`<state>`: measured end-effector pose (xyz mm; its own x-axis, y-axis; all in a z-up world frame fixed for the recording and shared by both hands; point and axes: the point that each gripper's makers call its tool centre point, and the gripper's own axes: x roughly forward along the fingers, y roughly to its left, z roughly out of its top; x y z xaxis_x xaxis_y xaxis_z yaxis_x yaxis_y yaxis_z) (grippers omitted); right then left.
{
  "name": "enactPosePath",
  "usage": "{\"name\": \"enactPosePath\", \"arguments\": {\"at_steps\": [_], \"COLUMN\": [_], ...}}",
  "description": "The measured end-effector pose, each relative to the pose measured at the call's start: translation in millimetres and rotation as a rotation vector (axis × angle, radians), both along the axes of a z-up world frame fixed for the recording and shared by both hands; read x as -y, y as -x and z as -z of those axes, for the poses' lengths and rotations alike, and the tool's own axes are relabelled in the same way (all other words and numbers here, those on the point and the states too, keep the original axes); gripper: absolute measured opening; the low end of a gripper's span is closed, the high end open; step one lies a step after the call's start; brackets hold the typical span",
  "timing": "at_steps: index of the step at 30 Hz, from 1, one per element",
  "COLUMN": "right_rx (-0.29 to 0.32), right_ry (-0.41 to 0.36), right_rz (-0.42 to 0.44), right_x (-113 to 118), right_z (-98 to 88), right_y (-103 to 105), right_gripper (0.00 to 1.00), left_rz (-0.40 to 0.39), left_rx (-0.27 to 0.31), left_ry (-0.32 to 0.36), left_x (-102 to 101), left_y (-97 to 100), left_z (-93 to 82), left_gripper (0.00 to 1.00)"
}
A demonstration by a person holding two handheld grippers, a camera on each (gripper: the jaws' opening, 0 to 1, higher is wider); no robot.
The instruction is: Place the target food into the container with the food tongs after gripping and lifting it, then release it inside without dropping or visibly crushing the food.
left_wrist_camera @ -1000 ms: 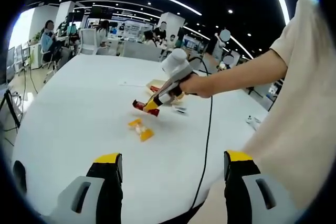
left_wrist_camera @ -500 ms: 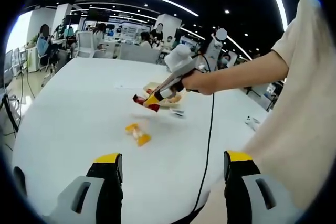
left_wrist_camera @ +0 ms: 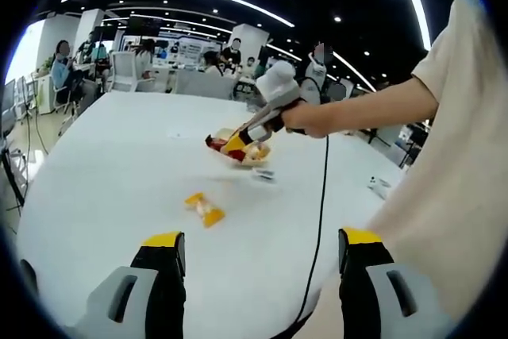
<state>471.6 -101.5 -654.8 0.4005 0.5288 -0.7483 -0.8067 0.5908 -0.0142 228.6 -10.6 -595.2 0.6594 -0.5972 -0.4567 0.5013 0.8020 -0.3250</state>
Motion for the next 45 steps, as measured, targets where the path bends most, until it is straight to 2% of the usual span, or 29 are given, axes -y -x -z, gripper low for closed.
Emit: {"name": "enactPosePath", "arguments": {"at_steps": [7,18,45], "right_rx": [0.018,0.069,0.123], "right_ry": [-0.008,-0.006,0.009], "right_rz": [0.008,0.027,0.092], "right_x": [2.6,20.6,68.9], "right_z": [-10.1,-33.4,-52.6], "right_y": [-5.2,-26.0,-63.4], "right_gripper": [0.22,0.22,0.22], "left_rz": [0.007,0.013,0.025], "left_rx": [0.003,0.01,-0.002], "left_ry": [0.0,-0.001,-0.01], "left_x": [1.0,3.8,8.8], "left_y": [1.2,-0.2,-2.1], "left_z": [-1.0,-2.3,-0.2], "left_gripper": [0.79,0.79,0.79]}}
